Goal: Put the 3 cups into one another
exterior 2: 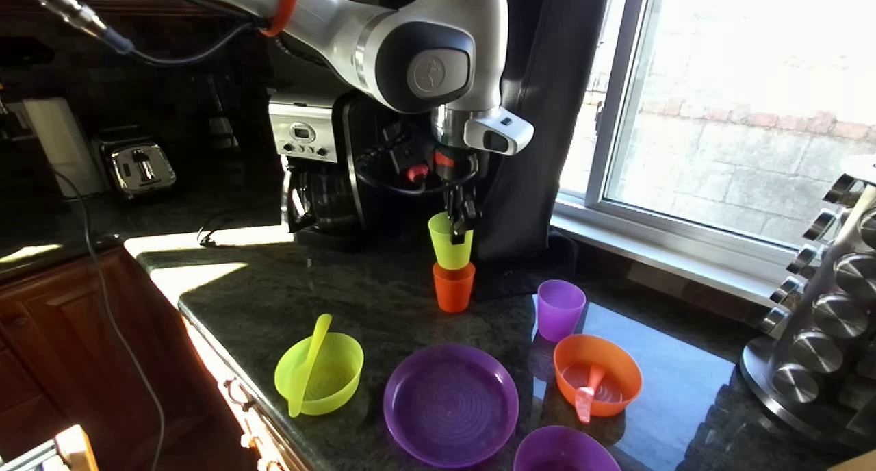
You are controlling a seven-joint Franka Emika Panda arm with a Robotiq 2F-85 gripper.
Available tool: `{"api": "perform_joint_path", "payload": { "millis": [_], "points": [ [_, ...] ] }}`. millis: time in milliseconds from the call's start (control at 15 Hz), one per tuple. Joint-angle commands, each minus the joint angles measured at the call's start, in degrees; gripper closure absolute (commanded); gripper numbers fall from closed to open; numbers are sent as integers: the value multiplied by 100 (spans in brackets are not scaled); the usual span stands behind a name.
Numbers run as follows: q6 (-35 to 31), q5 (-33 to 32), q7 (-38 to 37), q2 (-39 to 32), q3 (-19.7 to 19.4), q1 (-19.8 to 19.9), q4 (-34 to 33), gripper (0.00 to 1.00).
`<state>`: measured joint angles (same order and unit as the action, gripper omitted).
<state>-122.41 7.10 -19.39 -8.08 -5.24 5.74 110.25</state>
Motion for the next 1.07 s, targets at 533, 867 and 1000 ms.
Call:
{"api": "perform_joint_path", "payload": {
  "millis": [533,867,1000],
  "points": [
    [435,-46,-103,-515,-92,-37,-445,65],
    [418,-53,-89,-569,-99,-40,-453,28],
    [388,-61,-80,-605,-105,-39,-433,12]
  ]
}}
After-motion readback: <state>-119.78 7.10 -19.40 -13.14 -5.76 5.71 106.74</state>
